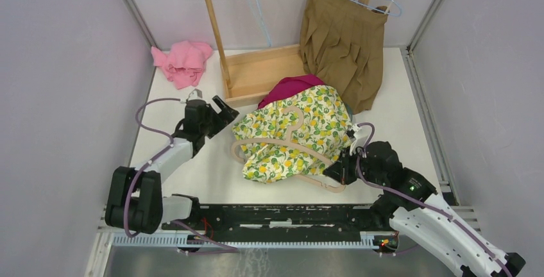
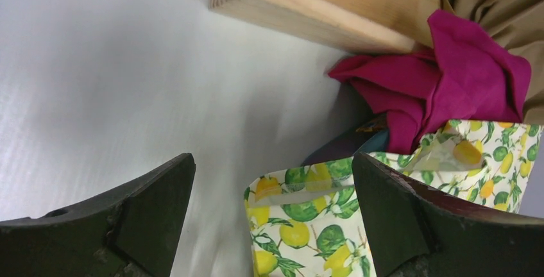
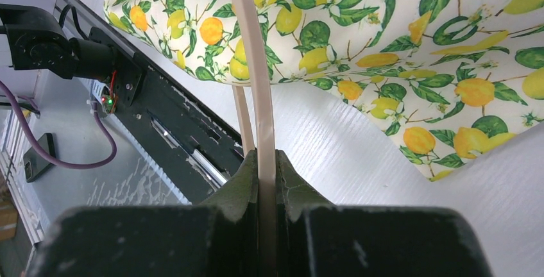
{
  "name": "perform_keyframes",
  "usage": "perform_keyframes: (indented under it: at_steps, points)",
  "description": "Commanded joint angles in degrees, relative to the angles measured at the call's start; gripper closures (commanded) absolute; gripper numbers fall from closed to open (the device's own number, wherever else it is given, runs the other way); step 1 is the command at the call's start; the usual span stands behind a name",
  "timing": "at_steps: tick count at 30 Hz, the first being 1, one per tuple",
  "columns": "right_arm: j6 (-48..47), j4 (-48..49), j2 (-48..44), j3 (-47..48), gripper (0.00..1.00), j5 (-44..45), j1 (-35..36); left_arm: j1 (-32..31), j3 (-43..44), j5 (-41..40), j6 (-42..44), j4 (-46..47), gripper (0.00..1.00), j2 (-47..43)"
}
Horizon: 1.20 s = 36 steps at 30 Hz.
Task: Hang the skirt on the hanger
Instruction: Hang the skirt on the hanger.
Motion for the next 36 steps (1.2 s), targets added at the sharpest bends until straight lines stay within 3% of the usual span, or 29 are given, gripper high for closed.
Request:
perform_keyframes:
  at_steps: [1,15,19,34,36]
  points:
    - [-0.8,-0.8,0.3,2.2,0.99,3.8,-0.2,0.2,-6.1,9.4,-5.8,13.9,0.01,2.0]
    - [-0.7,-0.1,1.7,2.5,0.99,3.2,-0.2,0.3,-17.9,12.0,-15.3,29.7,0.01,-2.7]
    - [-0.8,-0.5,1.7,2.8,0.99,3.4,-0.2,0.2,-19.8,8.3,-16.1,29.3,0.01,-5.5]
    - [-0.1,0.1,1.6,1.9,0.99,2.9,-0.2,0.1,-24.1,12.4,-20.2,38.0,0.01,-5.0]
    - [0.1,0.2,1.4,1.7,0.99,3.0,-0.2,-0.1,-24.1,13.0,-20.5,39.0,0.12,-4.4]
